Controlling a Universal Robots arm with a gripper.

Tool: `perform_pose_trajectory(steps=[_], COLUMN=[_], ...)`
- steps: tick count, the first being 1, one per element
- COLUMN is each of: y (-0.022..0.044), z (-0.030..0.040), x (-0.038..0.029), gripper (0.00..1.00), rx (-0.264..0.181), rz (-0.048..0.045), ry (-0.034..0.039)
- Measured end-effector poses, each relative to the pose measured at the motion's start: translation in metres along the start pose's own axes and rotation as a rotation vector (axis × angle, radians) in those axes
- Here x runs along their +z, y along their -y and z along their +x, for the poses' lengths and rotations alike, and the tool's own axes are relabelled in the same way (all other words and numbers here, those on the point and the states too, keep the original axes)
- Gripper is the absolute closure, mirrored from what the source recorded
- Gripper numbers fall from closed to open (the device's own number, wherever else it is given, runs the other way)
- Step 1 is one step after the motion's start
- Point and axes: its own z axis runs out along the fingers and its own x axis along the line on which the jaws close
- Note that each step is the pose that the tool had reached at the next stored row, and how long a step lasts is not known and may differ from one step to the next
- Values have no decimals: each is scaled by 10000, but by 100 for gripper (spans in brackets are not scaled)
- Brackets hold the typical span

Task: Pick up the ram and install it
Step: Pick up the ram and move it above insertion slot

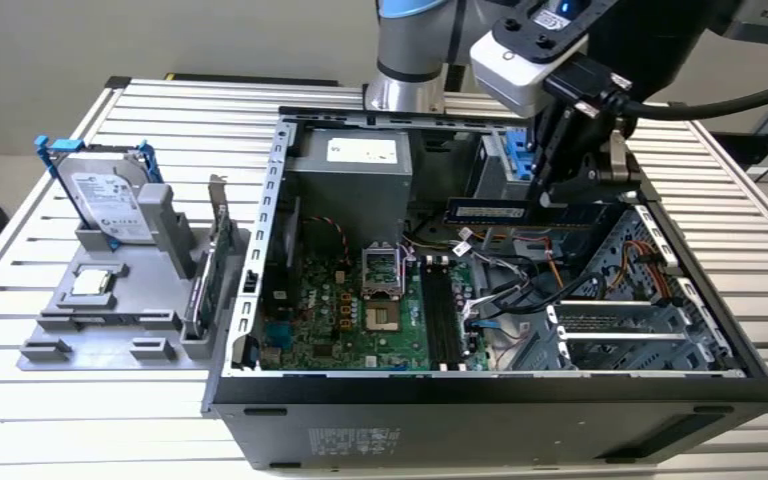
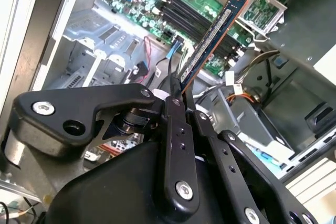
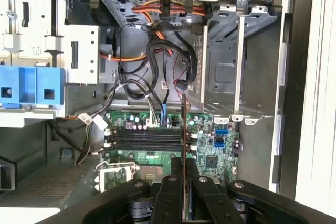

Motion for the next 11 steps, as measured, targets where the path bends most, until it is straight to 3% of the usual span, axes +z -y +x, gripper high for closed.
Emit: perform_pose_trajectory(steps=[4,11], y=[-45,-60], z=[0,-1], x=[0,0], gripper=[100,100], rx=[0,0], rz=[1,1], ry=[1,3])
